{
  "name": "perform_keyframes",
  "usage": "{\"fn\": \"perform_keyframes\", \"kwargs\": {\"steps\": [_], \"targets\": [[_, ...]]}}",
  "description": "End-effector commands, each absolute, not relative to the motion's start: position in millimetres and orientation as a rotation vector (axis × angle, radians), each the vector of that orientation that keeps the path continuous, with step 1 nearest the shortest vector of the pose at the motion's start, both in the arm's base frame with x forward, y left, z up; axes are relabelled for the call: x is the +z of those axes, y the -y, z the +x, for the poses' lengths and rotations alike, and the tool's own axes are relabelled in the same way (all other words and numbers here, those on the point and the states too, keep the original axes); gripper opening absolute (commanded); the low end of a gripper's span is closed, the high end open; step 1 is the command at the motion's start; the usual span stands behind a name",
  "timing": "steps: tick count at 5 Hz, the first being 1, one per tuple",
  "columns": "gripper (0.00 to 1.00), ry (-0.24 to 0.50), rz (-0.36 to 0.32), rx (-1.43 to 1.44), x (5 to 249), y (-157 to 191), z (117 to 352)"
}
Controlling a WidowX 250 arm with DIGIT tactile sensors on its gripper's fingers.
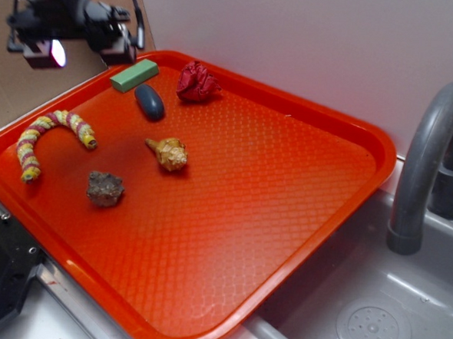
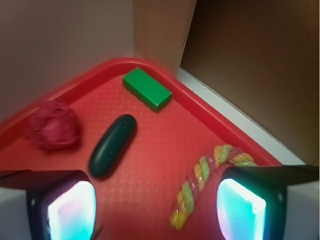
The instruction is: Grab the multicolored rope.
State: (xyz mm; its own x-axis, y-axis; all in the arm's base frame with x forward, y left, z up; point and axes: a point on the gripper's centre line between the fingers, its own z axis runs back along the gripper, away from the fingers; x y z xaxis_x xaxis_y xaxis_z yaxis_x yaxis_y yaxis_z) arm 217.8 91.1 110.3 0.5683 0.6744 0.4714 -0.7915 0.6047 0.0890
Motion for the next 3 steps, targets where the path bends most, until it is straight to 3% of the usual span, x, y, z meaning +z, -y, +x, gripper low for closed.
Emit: {"fn": "perform_keyframes", "kwargs": {"steps": [1,3], "targets": [[1.0,0.326,0.29,0.887,67,-123,204],[1.0,0.277,0.255,0.849,43,-127,178]]}}
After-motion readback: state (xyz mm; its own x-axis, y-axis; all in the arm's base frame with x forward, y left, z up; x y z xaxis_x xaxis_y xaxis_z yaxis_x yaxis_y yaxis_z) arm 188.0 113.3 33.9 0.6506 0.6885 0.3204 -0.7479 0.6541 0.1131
